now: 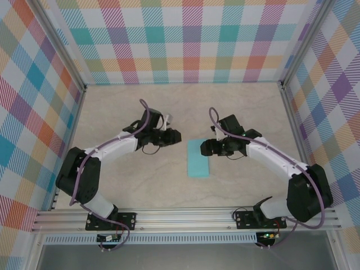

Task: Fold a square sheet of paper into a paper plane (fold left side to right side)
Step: Fold the triangle a second time at the center of the table.

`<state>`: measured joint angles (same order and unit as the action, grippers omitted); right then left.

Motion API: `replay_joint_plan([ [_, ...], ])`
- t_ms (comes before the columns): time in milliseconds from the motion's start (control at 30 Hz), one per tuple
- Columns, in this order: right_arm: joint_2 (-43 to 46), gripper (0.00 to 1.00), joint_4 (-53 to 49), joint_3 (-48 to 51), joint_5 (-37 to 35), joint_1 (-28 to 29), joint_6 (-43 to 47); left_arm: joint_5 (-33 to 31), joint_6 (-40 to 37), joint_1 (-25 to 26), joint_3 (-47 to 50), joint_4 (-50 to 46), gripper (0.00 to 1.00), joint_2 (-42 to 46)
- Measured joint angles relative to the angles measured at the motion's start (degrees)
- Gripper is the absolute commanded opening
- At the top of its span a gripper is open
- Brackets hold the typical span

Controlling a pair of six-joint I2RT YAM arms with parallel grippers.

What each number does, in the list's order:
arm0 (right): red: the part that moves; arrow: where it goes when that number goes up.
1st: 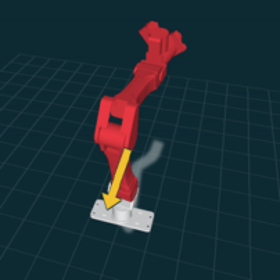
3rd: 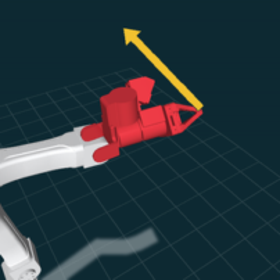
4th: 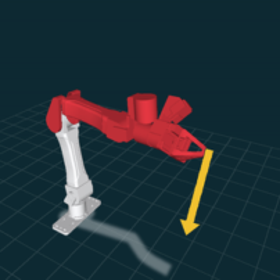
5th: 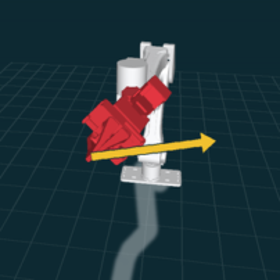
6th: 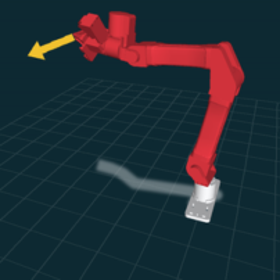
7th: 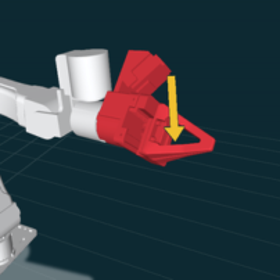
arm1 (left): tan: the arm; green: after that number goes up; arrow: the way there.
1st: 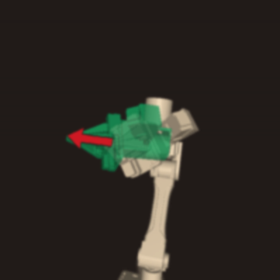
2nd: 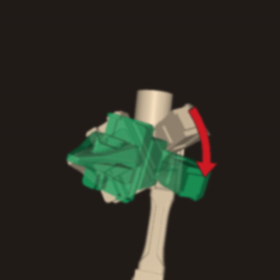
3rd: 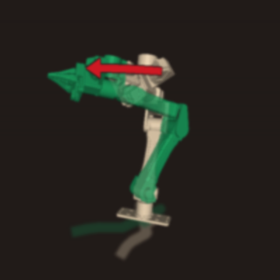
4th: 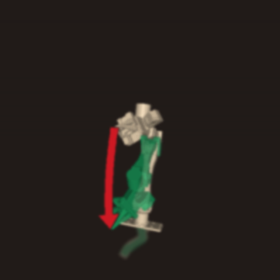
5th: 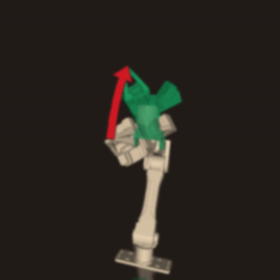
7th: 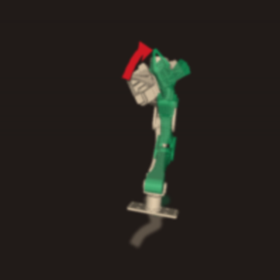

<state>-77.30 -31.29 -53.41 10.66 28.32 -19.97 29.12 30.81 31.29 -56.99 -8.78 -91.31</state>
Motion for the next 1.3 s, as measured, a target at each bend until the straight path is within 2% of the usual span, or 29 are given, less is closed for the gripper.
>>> replay_joint_plan([
  [133,1.51,0.91,1.2,1.11,1.14,-2.56,-2.29,0.74,3.37,5.92,2.49,1.86,0.24,-2.43],
  [267,0.24,0.8,2.49,3.5,6.32,-5.77,-5.97,0.76,5.16,9.35,2.49,3.37,0.21,-5.66],
  [433,-6.25,0.71,5.99,5.79,14.93,-11.39,-9.38,-0.57,6.1,10.27,3.02,4.35,0.2,-7.93],
  [733,-16.68,0.64,8.55,3.26,21.18,-11.45,-10.08,-1.86,6.95,10.8,3.26,4.55,0.2,-9.49],
  [1000,-22.71,0.57,10.86,-0.42,23.37,-10.6,-10.73,-5.68,5.84,11.08,6.19,4.52,0.35,-6.08],
  [1100,-23.82,0.54,11.96,-0.46,24.02,-9.84,-10.95,-8.35,4.11,11.37,7.85,4.04,0.41,-1.53],
  [1300,-25.07,0.45,13.77,-0.61,25.2,-8.87,-11.37,-16.22,-0.72,14.86,12.09,2.91,0.62,10.71],
])
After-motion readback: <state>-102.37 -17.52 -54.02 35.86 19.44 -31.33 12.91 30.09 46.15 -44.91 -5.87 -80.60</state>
